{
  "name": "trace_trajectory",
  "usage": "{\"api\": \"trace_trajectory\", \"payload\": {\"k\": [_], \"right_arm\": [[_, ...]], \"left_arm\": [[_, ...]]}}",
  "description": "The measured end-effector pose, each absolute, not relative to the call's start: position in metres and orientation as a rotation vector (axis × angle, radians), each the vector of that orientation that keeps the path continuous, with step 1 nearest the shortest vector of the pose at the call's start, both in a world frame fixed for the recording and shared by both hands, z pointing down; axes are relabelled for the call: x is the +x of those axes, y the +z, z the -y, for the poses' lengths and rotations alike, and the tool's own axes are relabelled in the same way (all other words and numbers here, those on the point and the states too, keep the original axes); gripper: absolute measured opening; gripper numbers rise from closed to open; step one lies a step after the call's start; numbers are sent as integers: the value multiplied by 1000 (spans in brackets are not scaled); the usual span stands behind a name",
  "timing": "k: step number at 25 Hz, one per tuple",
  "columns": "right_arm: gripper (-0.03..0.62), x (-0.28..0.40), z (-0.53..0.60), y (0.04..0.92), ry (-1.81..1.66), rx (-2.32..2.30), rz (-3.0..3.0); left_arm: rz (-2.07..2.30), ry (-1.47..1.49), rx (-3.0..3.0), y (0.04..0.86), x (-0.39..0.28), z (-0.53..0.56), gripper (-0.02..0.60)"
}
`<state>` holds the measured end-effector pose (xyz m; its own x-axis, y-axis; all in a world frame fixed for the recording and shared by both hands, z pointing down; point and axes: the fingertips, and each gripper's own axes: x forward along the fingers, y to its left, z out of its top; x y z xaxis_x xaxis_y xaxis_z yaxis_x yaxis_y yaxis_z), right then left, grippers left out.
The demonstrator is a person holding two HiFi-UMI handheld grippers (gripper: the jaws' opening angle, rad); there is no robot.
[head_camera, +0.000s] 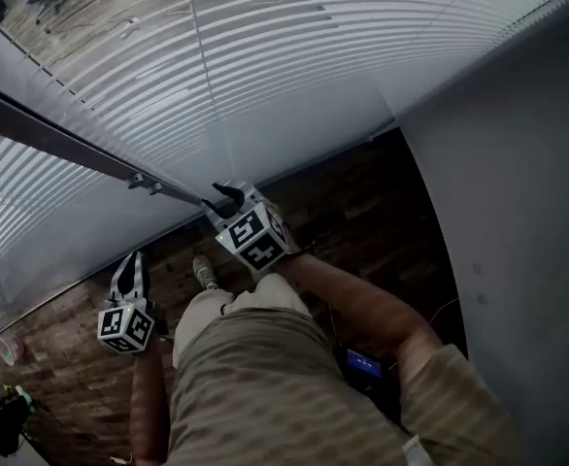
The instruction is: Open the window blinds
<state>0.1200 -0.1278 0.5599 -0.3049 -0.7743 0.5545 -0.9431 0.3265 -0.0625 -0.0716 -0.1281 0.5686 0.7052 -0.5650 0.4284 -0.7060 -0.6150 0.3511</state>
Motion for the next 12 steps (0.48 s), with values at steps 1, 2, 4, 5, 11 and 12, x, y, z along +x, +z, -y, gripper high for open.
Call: {"api": "trace_trajectory", "payload": {"k": [1,2,4,5,11,12], "right_arm": [[143,119,129,560,534,1507,2179],[143,118,130,560,537,1499,2189],[143,116,127,561,543,1479,2214],[143,115,125,562,545,1469,2227],[143,116,110,563,564,1448,2277],[143,116,111,557,569,1448,2280]], "left_arm": [[979,379,2406,571,-72,126,12],[987,382,2398,573,-72,124,12],[1008,385,2381,577,-72,118,12],[1020,383,2376,579,-72,113,12],[1058,350,2339,584,-69,96,12],[1064,342,2330,578,-71,97,12]]}}
